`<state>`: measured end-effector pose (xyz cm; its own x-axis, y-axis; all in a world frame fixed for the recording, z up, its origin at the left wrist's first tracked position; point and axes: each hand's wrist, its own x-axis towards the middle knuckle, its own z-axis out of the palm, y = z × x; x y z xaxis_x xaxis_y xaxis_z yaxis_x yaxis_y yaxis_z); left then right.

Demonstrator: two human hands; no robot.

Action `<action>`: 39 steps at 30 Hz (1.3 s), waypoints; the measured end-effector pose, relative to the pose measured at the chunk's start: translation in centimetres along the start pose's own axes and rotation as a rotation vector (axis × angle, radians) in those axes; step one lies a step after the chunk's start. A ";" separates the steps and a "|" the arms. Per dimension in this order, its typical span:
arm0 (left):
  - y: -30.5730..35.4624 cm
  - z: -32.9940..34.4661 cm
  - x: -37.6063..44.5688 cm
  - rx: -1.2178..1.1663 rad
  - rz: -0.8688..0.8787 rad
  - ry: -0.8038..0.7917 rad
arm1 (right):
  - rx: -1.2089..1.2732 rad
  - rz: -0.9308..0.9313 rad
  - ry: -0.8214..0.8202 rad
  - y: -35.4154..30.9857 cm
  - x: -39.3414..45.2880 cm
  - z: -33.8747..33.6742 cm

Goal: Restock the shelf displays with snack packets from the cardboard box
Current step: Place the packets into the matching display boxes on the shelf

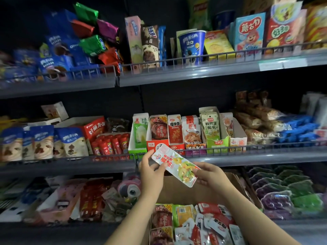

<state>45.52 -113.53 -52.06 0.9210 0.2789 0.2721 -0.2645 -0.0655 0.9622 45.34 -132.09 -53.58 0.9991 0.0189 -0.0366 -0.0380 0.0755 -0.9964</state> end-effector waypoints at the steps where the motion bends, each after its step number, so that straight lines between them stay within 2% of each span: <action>1: 0.4 0.1 0.0 -0.065 -0.052 0.000 | 0.010 -0.001 -0.001 -0.2 -0.1 0.1; 5: 2.1 0.4 0.6 -0.303 -0.314 -0.051 | 0.047 -0.020 -0.003 -0.9 -0.4 0.1; 7: 2.9 0.6 1.1 -0.297 -0.397 -0.096 | 0.021 -0.041 0.013 -1.2 -0.5 -0.3; 12: 4.2 1.9 3.2 -0.149 -0.470 -0.168 | -0.048 -0.138 0.099 -2.4 -0.4 -2.2; 16: 5.5 4.1 5.3 -0.206 -0.526 -0.328 | -0.122 -0.210 0.195 -3.4 0.7 -4.2; 24: 6.7 11.0 9.6 -0.160 -0.419 -0.405 | -0.348 -0.319 0.322 -5.1 4.8 -8.4; 30: 7.2 17.0 12.7 -0.003 -0.238 -0.434 | -0.425 -0.357 0.396 -4.3 7.7 -11.4; 36: 7.4 22.7 15.2 0.077 -0.161 -0.457 | -0.850 -0.400 0.492 -2.0 9.3 -14.6; 39: 7.6 25.7 16.3 0.101 -0.128 -0.457 | -1.020 -0.361 0.483 -0.8 10.0 -15.6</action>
<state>65.89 -134.06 -39.92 0.9816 -0.1576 0.1076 -0.1325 -0.1572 0.9786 55.58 -147.56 -54.31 0.8603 -0.2354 0.4523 0.0592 -0.8349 -0.5472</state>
